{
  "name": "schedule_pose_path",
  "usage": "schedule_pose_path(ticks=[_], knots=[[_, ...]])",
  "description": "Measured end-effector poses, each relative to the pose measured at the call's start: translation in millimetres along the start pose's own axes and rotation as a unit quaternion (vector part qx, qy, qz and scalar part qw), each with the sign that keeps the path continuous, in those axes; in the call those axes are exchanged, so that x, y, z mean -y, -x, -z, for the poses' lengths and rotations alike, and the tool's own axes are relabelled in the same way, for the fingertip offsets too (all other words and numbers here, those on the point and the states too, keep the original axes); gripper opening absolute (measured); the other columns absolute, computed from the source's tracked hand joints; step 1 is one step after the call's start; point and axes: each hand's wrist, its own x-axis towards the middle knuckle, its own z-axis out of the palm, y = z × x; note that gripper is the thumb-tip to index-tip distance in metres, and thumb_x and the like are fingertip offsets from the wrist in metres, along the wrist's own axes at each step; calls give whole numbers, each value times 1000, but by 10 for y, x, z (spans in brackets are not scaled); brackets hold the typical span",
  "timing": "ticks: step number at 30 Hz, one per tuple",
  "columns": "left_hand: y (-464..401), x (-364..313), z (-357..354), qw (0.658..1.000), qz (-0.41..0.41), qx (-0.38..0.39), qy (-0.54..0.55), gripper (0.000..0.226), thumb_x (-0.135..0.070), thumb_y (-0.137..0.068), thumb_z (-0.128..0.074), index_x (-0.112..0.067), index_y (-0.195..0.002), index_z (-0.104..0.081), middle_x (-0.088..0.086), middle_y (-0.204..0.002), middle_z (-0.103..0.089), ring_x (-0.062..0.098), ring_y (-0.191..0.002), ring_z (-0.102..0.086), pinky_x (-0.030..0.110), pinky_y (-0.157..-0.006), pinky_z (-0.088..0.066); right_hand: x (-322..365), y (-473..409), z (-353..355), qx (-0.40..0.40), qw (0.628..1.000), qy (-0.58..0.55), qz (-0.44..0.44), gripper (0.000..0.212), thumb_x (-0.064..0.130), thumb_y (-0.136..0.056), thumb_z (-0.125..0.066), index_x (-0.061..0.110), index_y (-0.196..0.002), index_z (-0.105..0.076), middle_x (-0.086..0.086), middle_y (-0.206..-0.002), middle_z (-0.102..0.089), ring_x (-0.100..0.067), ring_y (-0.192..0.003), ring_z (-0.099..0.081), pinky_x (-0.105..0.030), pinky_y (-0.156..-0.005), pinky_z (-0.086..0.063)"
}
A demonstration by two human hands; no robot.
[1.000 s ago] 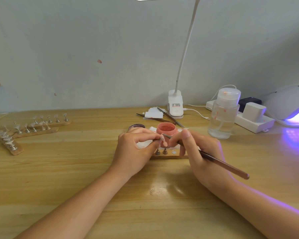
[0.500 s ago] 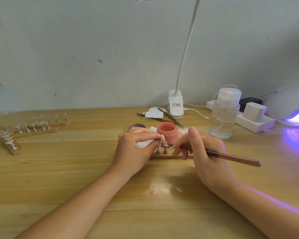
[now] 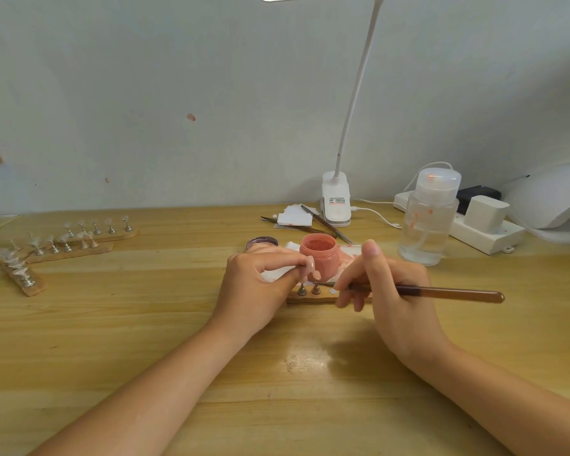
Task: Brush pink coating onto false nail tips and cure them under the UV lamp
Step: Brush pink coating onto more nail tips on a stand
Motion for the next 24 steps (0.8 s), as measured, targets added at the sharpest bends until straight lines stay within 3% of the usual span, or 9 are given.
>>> schedule_pose_path(ticks=[3, 8, 13, 17, 21, 24], knots=[[-6, 6, -5, 1000, 17, -11, 9, 19, -2, -72, -72, -20, -77, -72, -5, -76, -70, 9, -81, -62, 7, -80, -39, 17, -5, -11, -1, 999, 14, 47, 45, 36, -92, -38, 13, -66, -66, -1, -62, -66, -6, -54, -56, -13, -54, -41], [-8, -9, -9, 999, 27, -15, 27, 16, -10, -74, -72, -25, -73, -71, -4, -74, -70, 10, -78, -61, 4, -77, -38, 8, -4, 0, 0, 1000, -10, -9, 49, 37, -91, -39, 12, -59, -66, -8, -57, -64, -14, -50, -56, -20, -52, -44], [-9, -5, -4, 999, 29, -10, 23, 22, -6, -73, -73, -28, -74, -71, -5, -74, -71, 10, -79, -60, 4, -74, -39, 11, -19, -11, 14, 999, 9, 29, 44, 29, -94, -38, 7, -69, -67, -5, -67, -67, -11, -58, -57, -18, -56, -44], [-8, -38, -9, 998, 36, -13, 47, 10, -20, -72, -71, -30, -72, -71, -11, -70, -70, 2, -76, -59, 3, -73, -38, 33, -3, 9, 24, 1000, -6, 7, 42, 34, -91, -46, 12, -60, -65, -7, -60, -64, -12, -53, -56, -21, -54, -44], [-6, -33, 2, 999, 36, -3, 38, 20, -9, -73, -73, -29, -75, -72, -10, -74, -71, 12, -78, -62, 11, -74, -43, 43, -38, 22, -23, 993, 91, 72, 13, 29, -81, -64, 16, -79, -66, 11, -76, -68, -7, -73, -63, -29, -64, -51], [-1, -57, 9, 999, 21, 11, 35, 27, -6, -71, -74, -32, -75, -70, -18, -76, -69, 3, -84, -61, 9, -80, -41, 15, -64, 3, -12, 983, 162, 83, 27, 25, -71, -78, 24, -91, -60, 20, -92, -64, 0, -91, -61, -13, -79, -44]])
